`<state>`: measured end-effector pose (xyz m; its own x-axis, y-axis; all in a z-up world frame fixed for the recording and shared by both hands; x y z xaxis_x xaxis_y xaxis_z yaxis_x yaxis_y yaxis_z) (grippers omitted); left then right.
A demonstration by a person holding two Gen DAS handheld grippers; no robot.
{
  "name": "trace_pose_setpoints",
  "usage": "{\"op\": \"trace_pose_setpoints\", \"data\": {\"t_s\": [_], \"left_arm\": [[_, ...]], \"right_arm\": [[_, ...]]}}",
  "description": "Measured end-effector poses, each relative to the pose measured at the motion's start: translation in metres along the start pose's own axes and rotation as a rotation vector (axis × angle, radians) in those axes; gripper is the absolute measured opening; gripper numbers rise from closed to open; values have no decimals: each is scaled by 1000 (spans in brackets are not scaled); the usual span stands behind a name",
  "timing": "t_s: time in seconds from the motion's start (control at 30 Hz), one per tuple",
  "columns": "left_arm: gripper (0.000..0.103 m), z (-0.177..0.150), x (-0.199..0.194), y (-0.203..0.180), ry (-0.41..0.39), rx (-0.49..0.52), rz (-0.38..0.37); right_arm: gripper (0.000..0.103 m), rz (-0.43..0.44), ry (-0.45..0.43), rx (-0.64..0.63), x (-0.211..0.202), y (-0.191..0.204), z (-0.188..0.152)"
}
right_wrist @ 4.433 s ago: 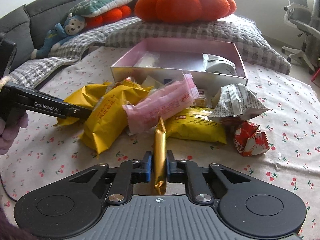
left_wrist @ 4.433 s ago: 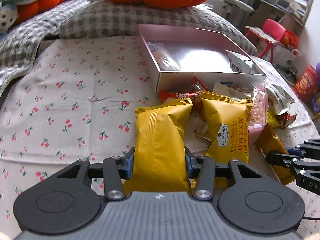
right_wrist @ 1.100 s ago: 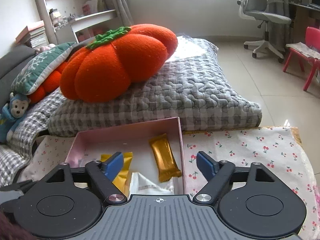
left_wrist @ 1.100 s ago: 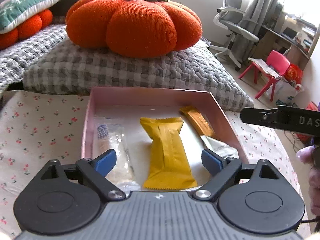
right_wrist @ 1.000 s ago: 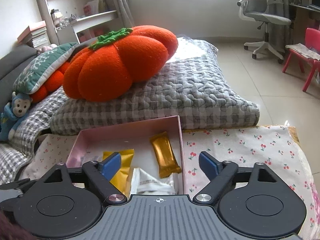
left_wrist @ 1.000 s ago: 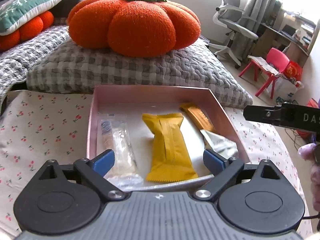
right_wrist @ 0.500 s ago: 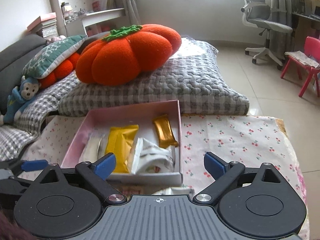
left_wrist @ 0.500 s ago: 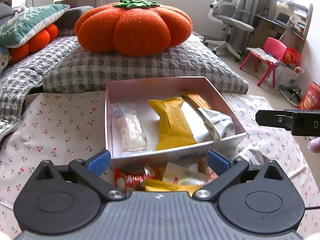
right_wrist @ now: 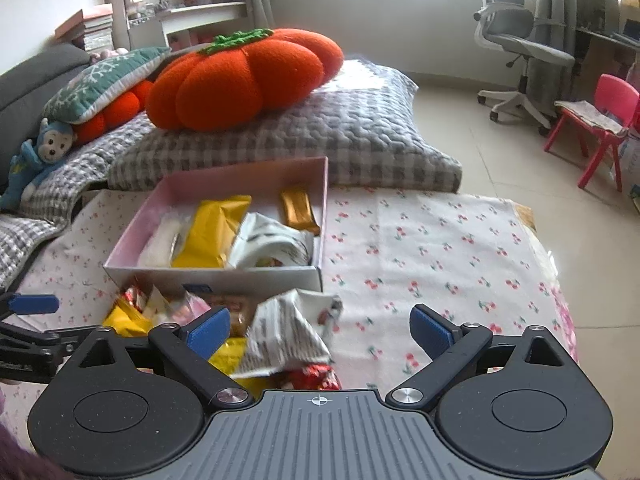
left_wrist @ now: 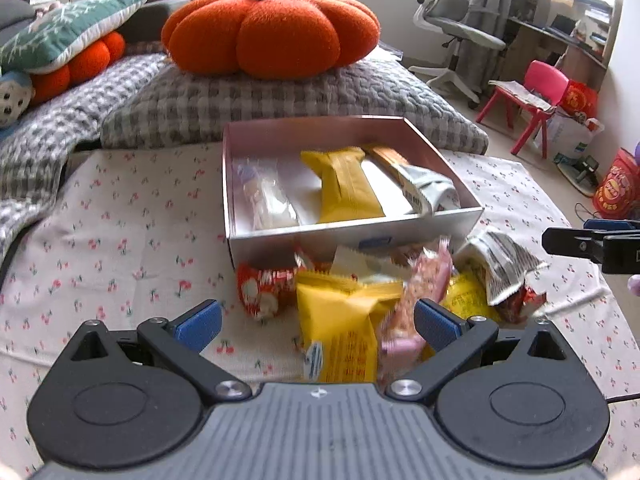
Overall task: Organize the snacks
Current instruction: 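Withdraw both tools from the box toward the remaining snacks, then grasp a yellow sandwich packet with the left tool while the right tool grasps red candy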
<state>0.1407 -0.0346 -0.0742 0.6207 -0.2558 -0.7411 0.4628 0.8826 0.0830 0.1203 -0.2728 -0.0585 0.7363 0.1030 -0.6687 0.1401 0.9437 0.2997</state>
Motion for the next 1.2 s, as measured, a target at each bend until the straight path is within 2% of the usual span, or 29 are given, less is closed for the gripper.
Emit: {"op": "trace_pose_setpoints", "data": {"t_s": [0.23, 0.37, 0.67, 0.87, 0.9, 1.03, 1.07, 1.2], "left_arm": [[102, -24, 4, -4, 23, -10, -9], [102, -37, 6, -10, 25, 7, -10], [102, -50, 10, -17, -16, 70, 9], [102, -55, 12, -18, -44, 79, -4], [101, -56, 13, -18, -47, 76, -9], [94, -56, 17, -19, -48, 78, -31], [90, -57, 19, -19, -44, 78, -39], [86, -58, 19, -19, -45, 76, -51]], "right_arm": [[98, -12, 1, -28, 1, -9, -19], [98, -49, 2, -38, 7, -18, -39], [98, -39, 20, -132, 20, -26, -69], [98, -42, 61, -148, 40, -28, -78], [101, -37, 63, -141, 43, -28, -78], [103, -22, 60, -96, 50, -30, -77], [103, -20, 51, -98, 51, -29, -76], [103, 1, 44, -117, 54, -29, -75]]}}
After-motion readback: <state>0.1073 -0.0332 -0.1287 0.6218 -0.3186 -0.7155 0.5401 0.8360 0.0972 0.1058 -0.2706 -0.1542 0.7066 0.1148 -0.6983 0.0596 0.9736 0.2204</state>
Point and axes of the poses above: each gripper's, at about its wrist camera, not at the fingertips, and x roughly the way its jaws point, y to its left, z to its top, the point moved 8 cm from there along x, roughly the way its jaws point, and after that the axes turned 14 degrees about x, right-handed, at the moved point
